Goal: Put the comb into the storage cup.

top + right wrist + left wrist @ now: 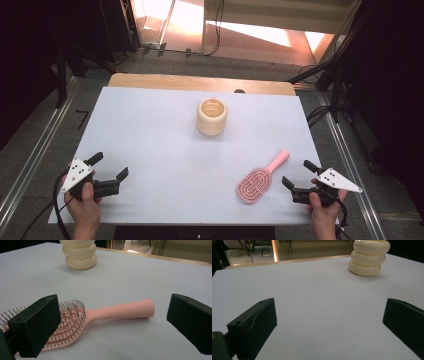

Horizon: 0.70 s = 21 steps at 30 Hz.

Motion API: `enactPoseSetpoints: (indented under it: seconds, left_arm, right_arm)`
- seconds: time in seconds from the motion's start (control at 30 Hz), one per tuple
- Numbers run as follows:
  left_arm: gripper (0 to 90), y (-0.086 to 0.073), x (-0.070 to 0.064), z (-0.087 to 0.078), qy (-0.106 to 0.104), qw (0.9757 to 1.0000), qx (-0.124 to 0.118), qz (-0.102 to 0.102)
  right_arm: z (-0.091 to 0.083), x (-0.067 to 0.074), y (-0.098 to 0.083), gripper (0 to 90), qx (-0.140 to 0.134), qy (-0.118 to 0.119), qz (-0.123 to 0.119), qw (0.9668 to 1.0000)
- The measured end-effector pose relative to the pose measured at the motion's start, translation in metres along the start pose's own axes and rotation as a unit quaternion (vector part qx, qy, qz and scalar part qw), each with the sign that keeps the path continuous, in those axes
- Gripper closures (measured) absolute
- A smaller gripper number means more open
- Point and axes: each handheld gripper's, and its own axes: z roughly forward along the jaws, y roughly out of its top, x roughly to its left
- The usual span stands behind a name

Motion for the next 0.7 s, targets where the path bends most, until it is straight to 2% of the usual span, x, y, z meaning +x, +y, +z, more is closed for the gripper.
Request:
enactPoseSetpoints:
  seconds: [0.13, 0.2, 0.23, 0.27, 0.37, 0.4, 0.43, 0.47, 0.53, 0.6, 0.63, 0.67, 0.7]
  left_arm:
    - [0.0, 0.000, 0.000, 0.000, 0.000, 1.0000, 0.001, 0.000]
    - [0.0, 0.000, 0.000, 0.000, 0.002, 1.0000, 0.000, -0.001]
    - [0.0, 0.000, 0.000, 0.000, 0.002, 1.0000, 0.000, -0.001]
    - [0.0, 0.000, 0.000, 0.000, 0.003, 1.0000, -0.001, -0.002]
    - [0.0, 0.000, 0.000, 0.000, 0.003, 1.0000, -0.001, -0.003]
    - [0.0, 0.000, 0.000, 0.000, 0.003, 1.0000, 0.000, -0.002]
    - [0.0, 0.000, 0.000, 0.000, 0.003, 1.0000, 0.000, -0.002]
    - [0.0, 0.000, 0.001, 0.000, 0.003, 1.0000, 0.000, -0.002]
    - [0.0, 0.000, 0.000, 0.000, 0.002, 1.0000, 0.000, -0.002]
    - [0.0, 0.000, 0.001, 0.000, 0.003, 1.0000, 0.001, -0.002]
    - [0.0, 0.000, 0.001, 0.000, 0.003, 1.0000, 0.001, -0.002]
    - [0.0, 0.000, 0.001, 0.000, 0.003, 1.0000, 0.001, -0.003]
    - [0.0, 0.000, 0.001, 0.001, 0.002, 1.0000, 0.001, -0.003]
  right_arm:
    - [0.000, 0.002, 0.002, 0.0, 0.008, 0.007, -0.008, 0.9999]
    - [-0.001, 0.006, 0.004, 0.0, 0.014, 0.030, -0.013, 0.9994]
    - [-0.001, 0.006, 0.004, 0.0, 0.014, 0.030, -0.013, 0.9994]
    - [-0.001, 0.009, 0.005, 0.0, 0.020, 0.047, -0.020, 0.9985]
    - [-0.001, 0.015, 0.009, 0.0, 0.031, 0.048, -0.026, 0.9980]
    - [-0.001, 0.021, 0.012, 14.3, 0.038, 0.042, -0.039, 0.9976]
    - [-0.001, 0.021, 0.012, 14.3, 0.038, 0.042, -0.039, 0.9976]
    - [-0.003, 0.025, 0.014, 26.1, 0.028, 0.059, -0.041, 0.9970]
    - [-0.002, 0.031, 0.016, 33.1, 0.036, 0.062, -0.053, 0.9960]
    - [-0.002, 0.037, 0.016, 46.2, 0.044, 0.072, -0.066, 0.9943]
    - [-0.002, 0.037, 0.016, 46.2, 0.044, 0.072, -0.066, 0.9943]
    - [-0.001, 0.038, 0.016, 52.3, 0.047, 0.082, -0.075, 0.9927]
    - [-0.001, 0.042, 0.017, 63.2, 0.060, 0.113, -0.091, 0.9875]
